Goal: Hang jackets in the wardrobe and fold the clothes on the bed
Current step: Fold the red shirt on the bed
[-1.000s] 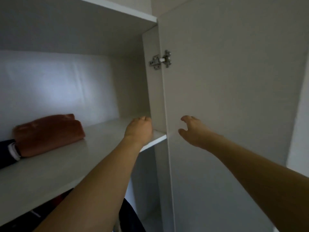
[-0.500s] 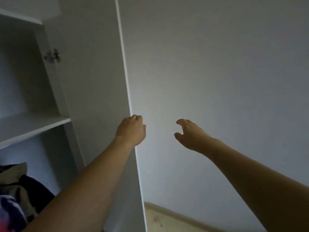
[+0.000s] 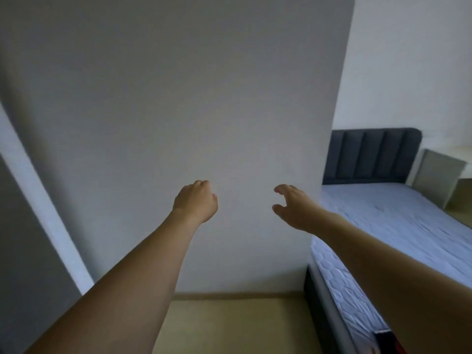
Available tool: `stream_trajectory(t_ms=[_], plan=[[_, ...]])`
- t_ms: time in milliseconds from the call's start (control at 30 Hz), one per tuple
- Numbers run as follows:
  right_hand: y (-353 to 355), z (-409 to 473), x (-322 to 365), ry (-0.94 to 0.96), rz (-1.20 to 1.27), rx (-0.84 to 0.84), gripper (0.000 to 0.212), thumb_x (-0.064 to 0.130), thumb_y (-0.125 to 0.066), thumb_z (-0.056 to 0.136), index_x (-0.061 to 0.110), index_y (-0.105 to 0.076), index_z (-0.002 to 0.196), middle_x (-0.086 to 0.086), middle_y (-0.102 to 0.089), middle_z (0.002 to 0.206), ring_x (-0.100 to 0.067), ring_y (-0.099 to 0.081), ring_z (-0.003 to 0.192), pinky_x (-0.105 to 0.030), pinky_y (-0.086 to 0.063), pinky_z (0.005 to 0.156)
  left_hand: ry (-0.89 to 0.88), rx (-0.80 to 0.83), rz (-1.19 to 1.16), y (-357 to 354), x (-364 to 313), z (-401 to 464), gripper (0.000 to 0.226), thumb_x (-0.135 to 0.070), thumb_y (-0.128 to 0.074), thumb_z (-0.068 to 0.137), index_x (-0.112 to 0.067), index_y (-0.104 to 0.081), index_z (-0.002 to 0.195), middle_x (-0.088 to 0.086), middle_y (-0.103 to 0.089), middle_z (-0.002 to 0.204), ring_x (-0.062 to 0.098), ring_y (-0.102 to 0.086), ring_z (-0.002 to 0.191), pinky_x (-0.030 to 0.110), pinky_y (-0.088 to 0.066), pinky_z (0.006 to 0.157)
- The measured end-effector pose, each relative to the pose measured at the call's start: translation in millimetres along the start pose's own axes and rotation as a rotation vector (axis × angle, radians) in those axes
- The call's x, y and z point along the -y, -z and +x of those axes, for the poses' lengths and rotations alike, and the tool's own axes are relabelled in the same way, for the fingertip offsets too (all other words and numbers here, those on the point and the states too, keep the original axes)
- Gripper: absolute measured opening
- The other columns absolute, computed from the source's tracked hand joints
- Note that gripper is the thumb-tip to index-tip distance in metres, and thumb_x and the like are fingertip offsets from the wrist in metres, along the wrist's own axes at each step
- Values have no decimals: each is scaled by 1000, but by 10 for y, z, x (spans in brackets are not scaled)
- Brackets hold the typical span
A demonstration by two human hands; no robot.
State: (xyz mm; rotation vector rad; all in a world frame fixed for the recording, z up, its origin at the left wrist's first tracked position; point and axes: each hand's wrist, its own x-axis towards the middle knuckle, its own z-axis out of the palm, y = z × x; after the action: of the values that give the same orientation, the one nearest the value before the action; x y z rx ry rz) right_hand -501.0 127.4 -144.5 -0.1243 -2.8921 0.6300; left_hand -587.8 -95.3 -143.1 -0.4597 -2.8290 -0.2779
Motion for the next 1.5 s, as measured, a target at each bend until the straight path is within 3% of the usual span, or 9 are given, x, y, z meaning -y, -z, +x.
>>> stream_trajectory(t_ms=[167,300,500,733,933,1133,1300,1433,1500], plan=[[447,-457,-1443,-77,-12,23,53,29,-53,98,13,-35,146,-8,-41,148,-25,-45,130,-35,-38,105,-48,8,-47,-473,-1513,-96,28,-22,-35,99,-3,-52,112,16,-55,124,36,-54,108,38,-44,83],[729,-685,-2332,-126,15,90,53,27,-53,98,14,-34,146,-8,-39,150,-25,-43,133,-34,-37,106,-108,105,-74,-901,-2584,-224,18,-23,-35,98,-8,-47,98,15,-56,118,35,-53,102,37,-40,77],[995,-984,-3738,-243,48,85,51,27,-54,98,16,-37,145,-6,-40,149,-23,-46,129,-33,-39,104,-110,254,-155,-1705,-3753,-209,43,-22,-33,100,-8,-45,139,11,-48,142,29,-50,124,39,-44,96],[1377,-1482,-5808,-417,36,159,53,25,-52,96,13,-36,145,-8,-39,149,-24,-45,129,-34,-38,102,9,411,-191,-2624,-5233,-327,31,-26,-42,96,-9,-53,120,15,-55,130,33,-54,115,36,-45,90],[1453,-1535,-7135,-460,74,302,51,18,-47,97,11,-34,146,-10,-39,149,-26,-46,127,-32,-38,97,31,416,-209,-3149,-6270,-449,34,-24,-44,97,-10,-54,127,12,-58,131,30,-56,115,30,-43,85],[878,-1394,-8033,-537,123,441,51,17,-51,94,9,-40,143,-11,-46,143,-26,-49,125,-25,-38,90,226,593,-286,-4164,-6510,-541,14,-24,-49,91,-14,-57,96,10,-65,106,31,-60,97,30,-45,74],[-238,-1208,-9047,-502,103,563,37,17,-50,90,6,-51,125,-12,-55,126,-27,-54,112,-30,-42,90,387,720,-420,-5839,-6736,-679,2,-23,-55,83,-22,-55,85,7,-67,104,26,-61,98,32,-48,82],[-1391,-1122,-9738,-409,82,677,52,15,-51,89,8,-41,140,-12,-42,143,-26,-44,129,-27,-36,97,681,734,-556,-7334,-6581,-1033,73,-36,-56,59,-12,-53,128,10,-61,127,27,-59,112,37,-45,101],[-1916,-1056,-9925,-316,102,689,59,14,-51,88,12,-34,145,-11,-35,147,-27,-40,133,-28,-34,103,808,654,-628,-7680,-6594,-1139,86,-35,-66,65,-14,-39,144,10,-53,139,27,-54,122,37,-43,103]])
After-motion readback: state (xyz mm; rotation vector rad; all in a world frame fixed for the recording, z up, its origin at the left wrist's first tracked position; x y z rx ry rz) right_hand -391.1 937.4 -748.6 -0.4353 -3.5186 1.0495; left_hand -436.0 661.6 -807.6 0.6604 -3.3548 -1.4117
